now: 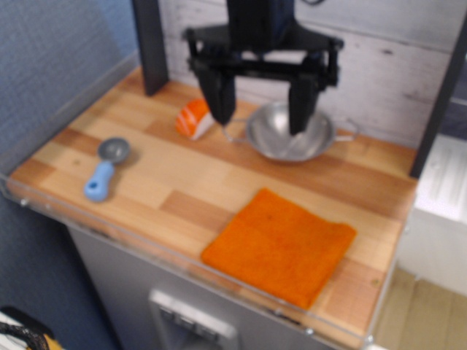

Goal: Move cloth from center front. cloth is now slightly right front.

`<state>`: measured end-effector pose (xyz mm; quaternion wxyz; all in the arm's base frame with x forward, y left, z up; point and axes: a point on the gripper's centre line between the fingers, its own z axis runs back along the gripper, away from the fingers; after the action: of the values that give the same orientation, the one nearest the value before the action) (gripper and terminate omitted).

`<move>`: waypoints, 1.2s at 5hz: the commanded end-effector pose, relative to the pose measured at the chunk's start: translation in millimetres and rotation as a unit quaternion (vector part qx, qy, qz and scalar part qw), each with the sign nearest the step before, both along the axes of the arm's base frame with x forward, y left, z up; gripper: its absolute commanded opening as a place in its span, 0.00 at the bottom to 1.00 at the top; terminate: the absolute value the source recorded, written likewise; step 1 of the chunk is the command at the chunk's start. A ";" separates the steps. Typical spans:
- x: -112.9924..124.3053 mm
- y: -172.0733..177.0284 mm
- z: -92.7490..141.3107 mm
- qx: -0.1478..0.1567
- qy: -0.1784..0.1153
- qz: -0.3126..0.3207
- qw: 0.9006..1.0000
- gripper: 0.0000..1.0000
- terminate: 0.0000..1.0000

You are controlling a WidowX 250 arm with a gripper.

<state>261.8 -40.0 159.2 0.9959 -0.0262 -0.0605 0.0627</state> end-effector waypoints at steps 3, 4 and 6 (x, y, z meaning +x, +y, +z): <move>48.9 34.7 28.7 0.006 -0.019 -0.154 0.988 1.00 0.00; 48.9 34.7 28.7 0.006 -0.019 -0.154 0.988 1.00 0.00; 48.9 34.7 28.7 0.006 -0.019 -0.154 0.988 1.00 0.00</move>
<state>309.6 -7.1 172.9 0.9937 -0.0320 -0.0516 -0.0944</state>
